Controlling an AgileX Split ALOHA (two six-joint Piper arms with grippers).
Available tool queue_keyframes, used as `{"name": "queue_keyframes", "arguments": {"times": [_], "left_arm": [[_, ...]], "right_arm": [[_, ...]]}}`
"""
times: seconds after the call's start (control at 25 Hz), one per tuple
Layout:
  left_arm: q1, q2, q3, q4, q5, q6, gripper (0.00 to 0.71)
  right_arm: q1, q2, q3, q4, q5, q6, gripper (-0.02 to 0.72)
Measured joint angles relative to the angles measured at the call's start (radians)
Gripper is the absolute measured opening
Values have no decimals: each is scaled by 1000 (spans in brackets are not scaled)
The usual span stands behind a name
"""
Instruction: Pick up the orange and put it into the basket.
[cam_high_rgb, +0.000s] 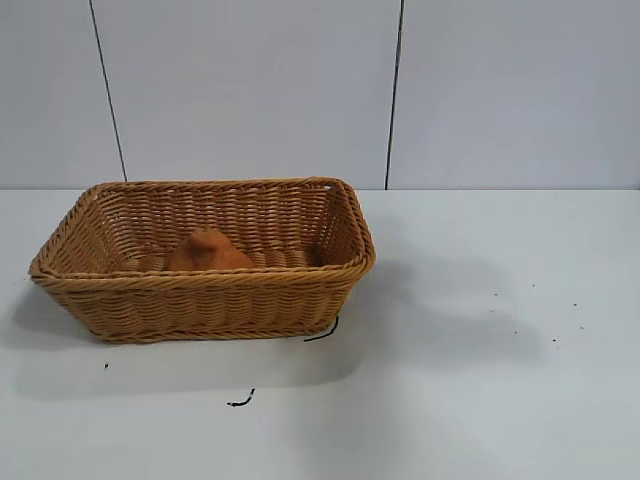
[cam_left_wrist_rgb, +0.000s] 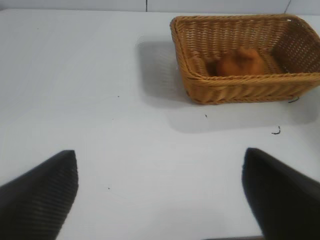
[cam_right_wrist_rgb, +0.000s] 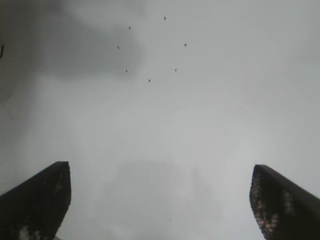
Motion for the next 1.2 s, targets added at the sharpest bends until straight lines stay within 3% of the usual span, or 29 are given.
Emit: {"name": "queue_keyframes", "arguments": {"times": [0.16,0.4,0.92,1.2], "left_arm": [[0,0,0,0,0,0,639],[0,0,0,0,0,0,639],[0,0,0,0,0,0,639],[0,0,0,0,0,0,639]], "right_arm": [[0,-255,163,0,-84,-18,694],[0,-544,276,7,-142,-24,694],[0,-826,278,8,-147,-25,695],[0,-841,278,8,-147,-25,695]]}}
